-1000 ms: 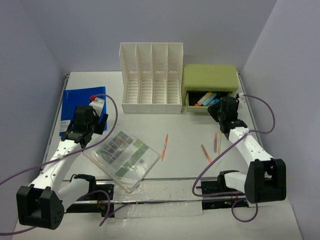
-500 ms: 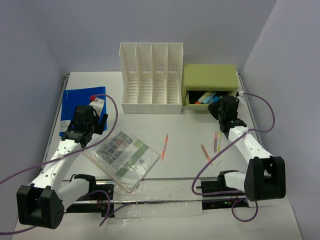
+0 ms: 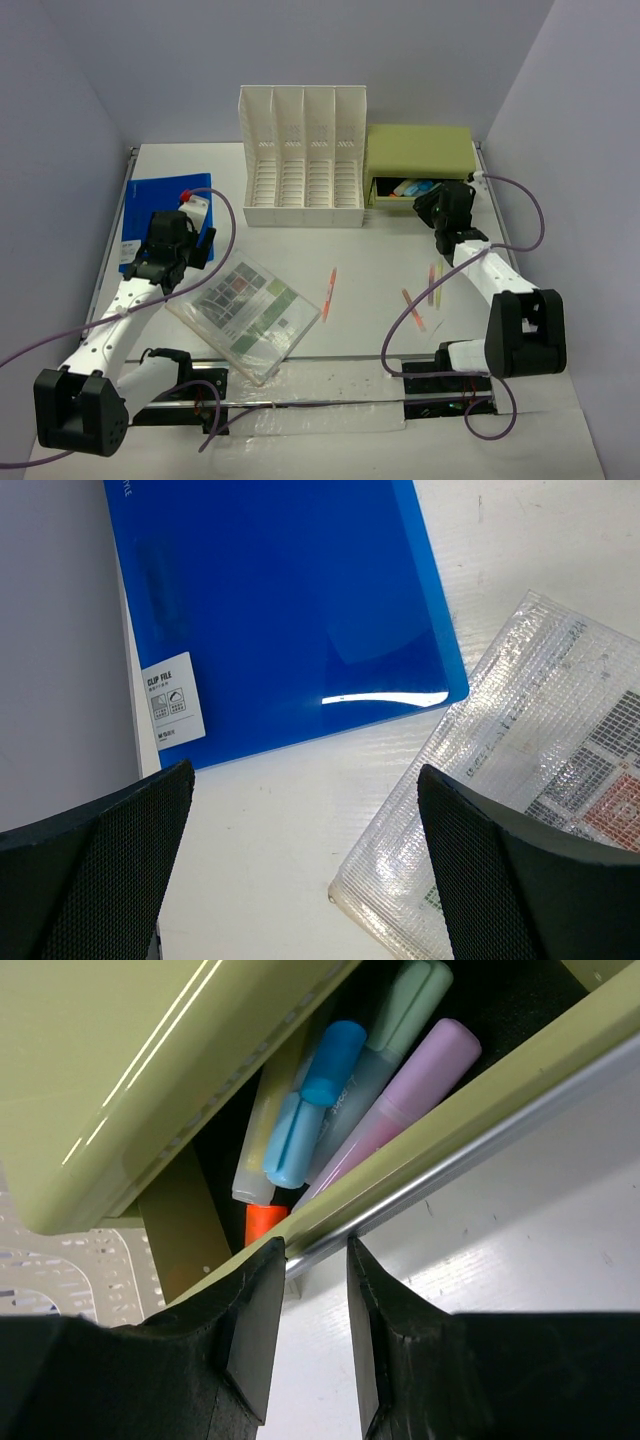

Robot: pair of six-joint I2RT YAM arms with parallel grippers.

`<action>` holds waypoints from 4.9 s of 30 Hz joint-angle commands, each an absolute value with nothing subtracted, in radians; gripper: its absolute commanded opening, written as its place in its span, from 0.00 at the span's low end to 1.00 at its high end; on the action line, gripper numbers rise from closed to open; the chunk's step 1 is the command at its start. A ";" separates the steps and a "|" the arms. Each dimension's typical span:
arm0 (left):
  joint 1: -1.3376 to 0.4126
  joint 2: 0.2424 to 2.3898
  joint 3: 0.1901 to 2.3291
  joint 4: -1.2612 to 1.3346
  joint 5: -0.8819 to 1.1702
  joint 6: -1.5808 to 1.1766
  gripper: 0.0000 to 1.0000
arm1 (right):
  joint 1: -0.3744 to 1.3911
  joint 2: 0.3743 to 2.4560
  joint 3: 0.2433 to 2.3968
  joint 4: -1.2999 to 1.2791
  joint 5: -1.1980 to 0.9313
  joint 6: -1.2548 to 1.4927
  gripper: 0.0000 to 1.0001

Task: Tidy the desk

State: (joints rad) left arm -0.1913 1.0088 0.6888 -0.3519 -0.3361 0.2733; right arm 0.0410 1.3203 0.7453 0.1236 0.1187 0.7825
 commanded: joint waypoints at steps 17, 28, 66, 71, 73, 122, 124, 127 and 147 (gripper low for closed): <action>-0.196 1.027 0.709 -0.334 -0.368 0.279 0.99 | 0.032 1.373 0.818 0.341 0.133 0.703 0.35; -0.196 1.033 0.708 -0.332 -0.370 0.281 0.99 | 0.034 1.174 0.689 0.216 0.166 0.681 0.33; -0.196 1.040 0.703 -0.331 -0.379 0.284 0.99 | 0.029 1.514 0.857 0.287 0.152 0.750 0.27; -0.196 1.043 0.703 -0.332 -0.380 0.284 0.99 | 0.026 1.555 0.898 0.278 0.136 0.757 0.27; -0.196 1.043 0.703 -0.332 -0.380 0.284 0.99 | 0.026 1.560 0.907 0.278 0.133 0.757 0.27; -0.196 1.048 0.701 -0.337 -0.376 0.285 0.99 | -0.048 1.649 0.583 0.830 0.005 1.140 0.60; -0.196 1.049 0.701 -0.336 -0.377 0.285 0.99 | -0.057 1.687 0.571 0.880 -0.012 1.173 0.60; -0.196 1.051 0.700 -0.336 -0.377 0.287 0.99 | -0.066 1.742 0.557 0.938 -0.046 1.227 0.60; -0.196 1.065 0.699 -0.337 -0.376 0.288 0.99 | -0.087 1.802 0.508 1.144 -0.067 1.259 0.61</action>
State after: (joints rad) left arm -0.1913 1.0645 0.6888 -0.3517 -0.3697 0.2825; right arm -0.0753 1.7704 0.5028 1.0300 -0.0575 1.2290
